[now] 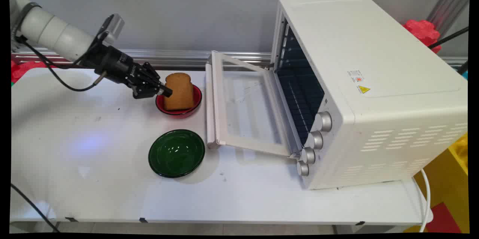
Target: Close the oven
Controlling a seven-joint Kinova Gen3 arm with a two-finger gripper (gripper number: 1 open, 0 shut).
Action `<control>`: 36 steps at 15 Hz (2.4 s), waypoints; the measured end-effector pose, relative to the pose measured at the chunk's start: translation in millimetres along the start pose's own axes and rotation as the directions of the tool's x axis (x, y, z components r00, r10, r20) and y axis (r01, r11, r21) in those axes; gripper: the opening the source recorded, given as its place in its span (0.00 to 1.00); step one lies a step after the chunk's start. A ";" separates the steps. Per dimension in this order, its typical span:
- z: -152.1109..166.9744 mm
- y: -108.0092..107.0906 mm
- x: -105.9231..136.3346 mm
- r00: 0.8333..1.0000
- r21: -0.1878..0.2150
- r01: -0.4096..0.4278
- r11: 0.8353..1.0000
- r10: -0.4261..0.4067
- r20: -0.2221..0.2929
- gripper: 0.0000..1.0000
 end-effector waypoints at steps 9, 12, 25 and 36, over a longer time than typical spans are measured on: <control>65.6 -13.6 -4.6 1.000 -0.047 -0.004 0.999 0.003 -0.008 0.00; 92.5 -17.9 -6.7 1.000 -0.058 -0.015 0.998 0.014 -0.010 0.00; 149.2 -26.9 -4.3 0.999 -0.066 -0.042 0.997 0.040 -0.030 0.00; 144.3 -31.3 16.5 0.995 -0.057 -0.048 0.997 0.043 -0.088 0.00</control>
